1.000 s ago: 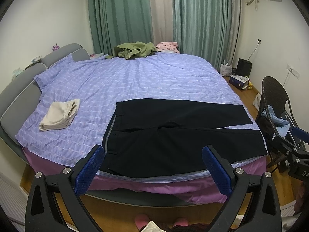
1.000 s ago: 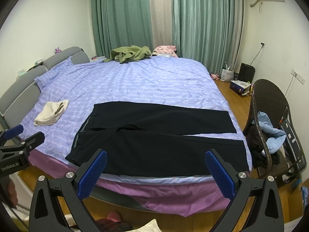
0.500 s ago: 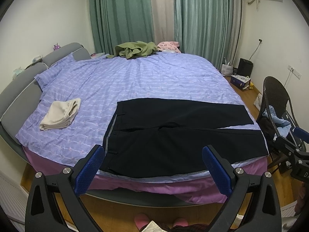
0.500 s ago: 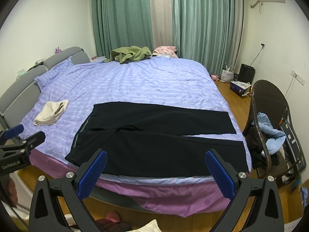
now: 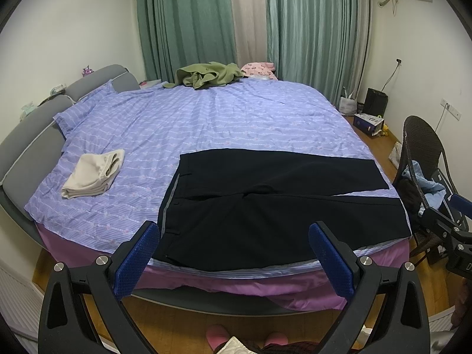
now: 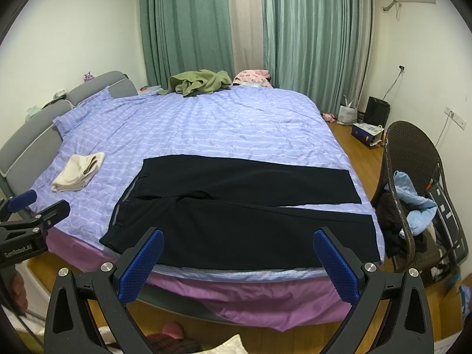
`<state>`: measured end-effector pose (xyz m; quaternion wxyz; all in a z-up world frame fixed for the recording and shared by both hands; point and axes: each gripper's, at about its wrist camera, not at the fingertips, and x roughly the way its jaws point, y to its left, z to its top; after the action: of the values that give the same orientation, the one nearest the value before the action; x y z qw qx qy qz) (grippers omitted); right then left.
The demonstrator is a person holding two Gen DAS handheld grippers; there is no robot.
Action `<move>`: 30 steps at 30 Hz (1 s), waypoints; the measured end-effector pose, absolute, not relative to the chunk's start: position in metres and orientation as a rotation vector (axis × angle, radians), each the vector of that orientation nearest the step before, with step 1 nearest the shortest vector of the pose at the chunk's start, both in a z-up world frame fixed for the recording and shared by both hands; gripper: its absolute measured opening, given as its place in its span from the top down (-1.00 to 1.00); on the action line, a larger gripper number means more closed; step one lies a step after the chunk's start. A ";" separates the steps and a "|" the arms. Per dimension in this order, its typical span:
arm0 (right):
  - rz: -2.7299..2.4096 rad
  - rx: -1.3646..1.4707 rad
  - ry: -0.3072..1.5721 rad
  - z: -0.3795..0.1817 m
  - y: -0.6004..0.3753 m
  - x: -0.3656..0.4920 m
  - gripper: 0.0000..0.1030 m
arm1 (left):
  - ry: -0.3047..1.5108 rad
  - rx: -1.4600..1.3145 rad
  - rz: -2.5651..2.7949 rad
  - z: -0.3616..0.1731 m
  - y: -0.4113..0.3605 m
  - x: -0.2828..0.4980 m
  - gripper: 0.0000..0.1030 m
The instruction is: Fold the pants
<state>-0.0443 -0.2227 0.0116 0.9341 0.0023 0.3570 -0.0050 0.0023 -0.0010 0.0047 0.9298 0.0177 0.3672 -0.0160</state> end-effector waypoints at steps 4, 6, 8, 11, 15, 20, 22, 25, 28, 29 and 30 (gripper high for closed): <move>-0.010 0.004 0.730 0.012 -0.223 -0.044 -0.99 | 0.753 0.037 -0.033 0.004 0.000 0.002 -1.00; -0.010 0.004 0.730 0.011 -0.223 -0.044 -0.99 | 0.752 0.036 -0.034 0.004 0.000 0.002 -1.00; -0.010 0.004 0.730 0.011 -0.222 -0.044 -0.99 | 0.751 0.034 -0.035 0.004 0.000 0.002 -1.00; -0.012 0.005 0.734 0.010 -0.224 -0.043 -0.99 | 0.750 0.036 -0.035 0.003 0.000 0.001 -1.00; -0.011 0.004 0.735 0.010 -0.225 -0.043 -0.99 | 0.753 0.036 -0.034 0.001 0.000 0.001 -1.00; -0.002 0.005 0.751 0.004 -0.227 -0.039 -0.99 | 0.772 0.037 -0.023 -0.003 -0.001 0.002 -1.00; 0.005 0.006 0.760 0.001 -0.228 -0.037 -0.99 | 0.782 0.035 -0.016 -0.005 -0.002 0.004 -1.00; 0.015 0.004 0.775 -0.001 -0.228 -0.032 -0.99 | 0.798 0.035 -0.004 -0.009 -0.002 0.007 -1.00; 0.033 0.004 0.793 -0.007 -0.228 -0.026 -0.99 | 0.816 0.034 0.012 -0.012 -0.001 0.013 -1.00; 0.041 0.004 0.803 -0.010 -0.227 -0.023 -0.99 | 0.821 0.033 0.016 -0.014 0.000 0.015 -1.00; 0.046 0.004 0.813 -0.012 -0.227 -0.021 -0.99 | 0.833 0.032 0.024 -0.017 0.001 0.018 -1.00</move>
<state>-0.0211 -0.2271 -0.0124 0.9183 0.0021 0.3952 0.0226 0.0182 0.0007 -0.0170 0.9144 0.0158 0.4044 0.0117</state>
